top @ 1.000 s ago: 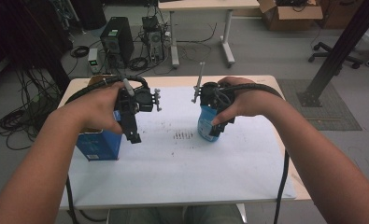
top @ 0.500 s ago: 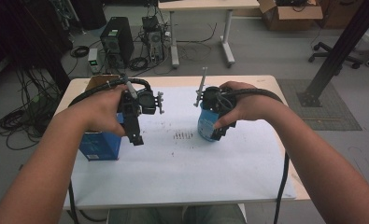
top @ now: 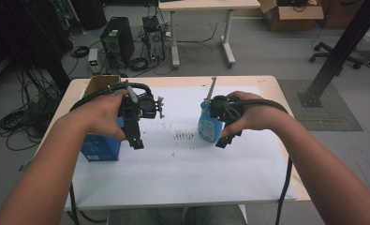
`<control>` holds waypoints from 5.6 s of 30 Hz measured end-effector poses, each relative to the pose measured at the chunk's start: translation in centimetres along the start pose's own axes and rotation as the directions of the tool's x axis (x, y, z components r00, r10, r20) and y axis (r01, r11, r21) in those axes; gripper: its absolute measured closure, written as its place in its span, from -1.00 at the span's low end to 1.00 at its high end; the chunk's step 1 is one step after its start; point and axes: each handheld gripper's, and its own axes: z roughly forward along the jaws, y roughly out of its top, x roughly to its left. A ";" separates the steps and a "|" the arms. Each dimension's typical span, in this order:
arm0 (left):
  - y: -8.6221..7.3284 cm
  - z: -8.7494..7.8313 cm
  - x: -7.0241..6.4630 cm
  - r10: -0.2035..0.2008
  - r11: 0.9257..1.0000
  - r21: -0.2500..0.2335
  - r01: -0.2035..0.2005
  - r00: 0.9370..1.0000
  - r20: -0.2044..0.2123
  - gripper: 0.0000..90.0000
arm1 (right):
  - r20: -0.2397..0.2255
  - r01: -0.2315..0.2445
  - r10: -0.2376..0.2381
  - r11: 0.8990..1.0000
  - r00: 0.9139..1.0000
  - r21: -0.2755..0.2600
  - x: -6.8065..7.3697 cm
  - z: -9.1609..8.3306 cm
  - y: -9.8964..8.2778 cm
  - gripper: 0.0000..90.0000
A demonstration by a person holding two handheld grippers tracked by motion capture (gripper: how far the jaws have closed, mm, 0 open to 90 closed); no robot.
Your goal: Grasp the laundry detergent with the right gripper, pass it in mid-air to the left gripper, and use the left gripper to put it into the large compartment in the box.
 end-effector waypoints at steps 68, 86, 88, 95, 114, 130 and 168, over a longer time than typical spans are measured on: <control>-0.7 2.6 -1.3 0.006 1.000 -0.006 -0.006 0.999 0.033 -1.00 | 0.003 -0.303 0.328 0.877 0.945 -0.372 -4.7 7.7 -9.9 -0.90; -0.2 3.1 -1.4 0.016 1.000 0.005 -0.017 0.999 0.036 -1.00 | -0.022 -0.335 0.370 0.812 0.929 -0.477 -5.3 9.0 -10.4 -0.91; -0.1 3.2 -1.4 0.017 1.000 0.006 -0.018 0.999 0.038 -1.00 | -0.027 -0.336 0.370 0.808 0.929 -0.485 -5.3 9.2 -10.3 -0.91; -0.2 3.5 -1.3 0.015 1.000 0.013 -0.016 0.999 0.038 -1.00 | -0.039 -0.341 0.374 0.791 0.927 -0.508 -5.4 9.6 -10.2 -0.91; -0.8 3.9 -1.5 0.007 1.000 0.008 -0.007 0.999 0.043 -1.00 | -0.045 -0.350 0.395 0.750 0.918 -0.561 -5.7 10.8 -8.8 -0.93; -0.9 4.2 -1.6 0.008 1.000 0.005 -0.008 0.999 0.049 -1.00 | -0.046 -0.376 0.442 0.701 0.896 -0.606 -6.2 11.6 -8.0 -0.95; -0.7 4.6 -1.9 0.017 1.000 -0.002 -0.017 0.999 0.048 -1.00 | -0.044 -0.384 0.532 0.548 0.845 -0.743 -5.5 13.3 -6.5 -0.97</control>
